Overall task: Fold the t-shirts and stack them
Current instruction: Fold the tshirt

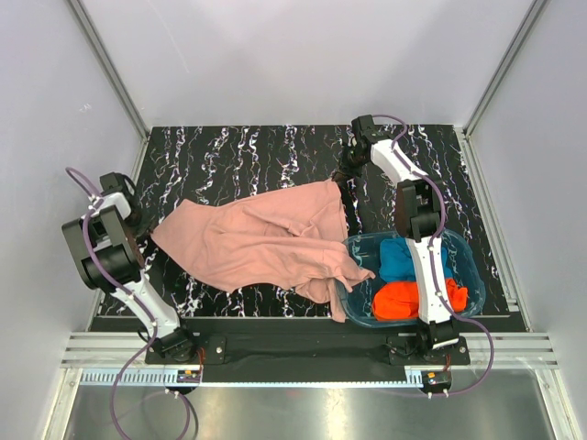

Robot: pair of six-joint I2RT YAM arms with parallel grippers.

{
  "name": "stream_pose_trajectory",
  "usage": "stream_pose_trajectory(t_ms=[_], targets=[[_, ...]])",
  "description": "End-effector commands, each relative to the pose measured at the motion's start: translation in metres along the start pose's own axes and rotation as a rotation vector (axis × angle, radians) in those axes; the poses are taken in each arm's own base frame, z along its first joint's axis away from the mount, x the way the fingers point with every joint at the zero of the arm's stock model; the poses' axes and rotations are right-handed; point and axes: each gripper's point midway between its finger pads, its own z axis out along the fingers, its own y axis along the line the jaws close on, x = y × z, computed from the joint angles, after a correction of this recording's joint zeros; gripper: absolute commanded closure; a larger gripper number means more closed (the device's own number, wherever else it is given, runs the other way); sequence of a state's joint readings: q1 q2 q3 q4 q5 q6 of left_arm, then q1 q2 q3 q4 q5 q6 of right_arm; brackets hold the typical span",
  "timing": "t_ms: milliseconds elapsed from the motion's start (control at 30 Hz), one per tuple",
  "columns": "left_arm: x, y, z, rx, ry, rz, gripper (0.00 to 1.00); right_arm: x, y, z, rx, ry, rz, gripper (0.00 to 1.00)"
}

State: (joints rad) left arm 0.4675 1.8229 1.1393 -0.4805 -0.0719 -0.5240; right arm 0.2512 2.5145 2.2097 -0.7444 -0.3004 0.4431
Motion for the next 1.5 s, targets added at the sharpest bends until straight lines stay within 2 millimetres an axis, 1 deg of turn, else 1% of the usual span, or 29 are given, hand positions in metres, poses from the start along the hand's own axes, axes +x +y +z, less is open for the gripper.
stream_pose_trajectory(t_ms=[0,67,167,200,267,300,400,433,500,600,633,667,700,733,767,800,833,867,900,1000,1033,1100,1133,1200,1233,1267,1333,1400,1467], targets=[[0.02,-0.008,0.012,0.014,0.082,0.014,0.85,-0.023,0.024,-0.03,-0.052,-0.083,-0.031,1.0],[0.017,-0.014,0.009,0.034,0.072,0.016,1.0,-0.026,0.024,-0.03,-0.05,-0.092,-0.03,1.0],[0.009,-0.025,-0.001,0.068,0.043,0.011,1.0,-0.033,0.026,-0.029,-0.044,-0.103,-0.031,1.0],[0.004,-0.037,-0.015,0.115,0.025,0.017,1.0,-0.036,0.028,-0.032,-0.046,-0.109,-0.031,1.0],[-0.005,-0.047,-0.034,0.14,-0.02,0.037,1.0,-0.045,0.033,-0.038,-0.053,-0.141,-0.043,1.0],[-0.016,-0.058,-0.055,0.175,-0.075,0.053,1.0,-0.049,0.037,-0.041,-0.058,-0.156,-0.047,1.0],[-0.036,-0.081,-0.096,0.27,-0.174,0.047,1.0,-0.07,0.049,-0.061,-0.081,-0.245,-0.07,1.0],[-0.051,-0.092,-0.125,0.329,-0.243,0.037,1.0,-0.077,0.053,-0.068,-0.083,-0.274,-0.077,1.0],[-0.064,-0.117,-0.161,0.464,-0.308,0.012,1.0,-0.097,0.065,-0.093,-0.095,-0.372,-0.114,1.0],[-0.08,-0.15,-0.233,0.668,-0.437,0.022,1.0,-0.127,0.079,-0.134,-0.102,-0.52,-0.18,1.0],[-0.083,-0.155,-0.251,0.711,-0.472,0.027,1.0,-0.133,0.082,-0.144,-0.101,-0.553,-0.193,1.0],[-0.088,-0.157,-0.284,0.777,-0.539,0.034,1.0,-0.143,0.09,-0.165,-0.105,-0.616,-0.214,1.0],[-0.094,-0.163,-0.31,0.843,-0.602,0.052,1.0,-0.148,0.092,-0.176,-0.099,-0.646,-0.243,1.0],[-0.099,-0.163,-0.333,0.878,-0.661,0.062,1.0,-0.153,0.094,-0.187,-0.095,-0.676,-0.257,1.0],[-0.104,-0.162,-0.371,0.933,-0.743,0.079,1.0,-0.159,0.103,-0.21,-0.109,-0.728,-0.279,1.0],[-0.109,-0.161,-0.397,0.963,-0.814,0.112,1.0,-0.161,0.107,-0.221,-0.108,-0.755,-0.31,1.0],[-0.113,-0.159,-0.417,0.975,-0.865,0.131,1.0,-0.163,0.11,-0.231,-0.113,-0.776,-0.324,1.0],[-0.117,-0.157,-0.436,0.986,-0.912,0.149,1.0,-0.166,0.12,-0.255,-0.132,-0.826,-0.345,1.0],[-0.124,-0.152,-0.477,1.01,-1.005,0.188,1.0,-0.167,0.123,-0.267,-0.131,-0.851,-0.365,1.0],[-0.139,-0.141,-0.522,1.009,-1.114,0.215,1.0,-0.167,0.139,-0.312,-0.155,-0.936,-0.397,1.0],[-0.144,-0.134,-0.557,1.03,-1.187,0.211,1.0,-0.167,0.143,-0.324,-0.165,-0.959,-0.409,1.0],[-0.155,-0.121,-0.579,1.02,-1.245,0.185,1.0,-0.163,0.153,-0.356,-0.185,-1.007,-0.428,1.0],[-0.158,-0.115,-0.607,1.032,-1.308,0.178,1.0,-0.162,0.155,-0.364,-0.19,-1.02,-0.435,1.0],[-0.165,-0.103,-0.631,1.022,-1.376,0.155,1.0,-0.156,0.161,-0.391,-0.198,-1.057,-0.451,1.0],[-0.165,-0.099,-0.653,1.04,-1.422,0.151,1.0,-0.154,0.163,-0.4,-0.204,-1.067,-0.455,1.0],[-0.166,-0.097,-0.662,1.049,-1.444,0.152,1.0,-0.149,0.168,-0.418,-0.219,-1.091,-0.465,1.0],[-0.166,-0.098,-0.677,1.08,-1.474,0.157,1.0,-0.142,0.175,-0.434,-0.239,-1.108,-0.478,1.0],[-0.157,-0.097,-0.699,1.126,-1.522,0.187,1.0,-0.135,0.179,-0.457,-0.255,-1.138,-0.478,1.0],[-0.154,-0.097,-0.705,1.145,-1.53,0.197,1.0,-0.127,0.184,-0.479,-0.277,-1.168,-0.481,1.0]])
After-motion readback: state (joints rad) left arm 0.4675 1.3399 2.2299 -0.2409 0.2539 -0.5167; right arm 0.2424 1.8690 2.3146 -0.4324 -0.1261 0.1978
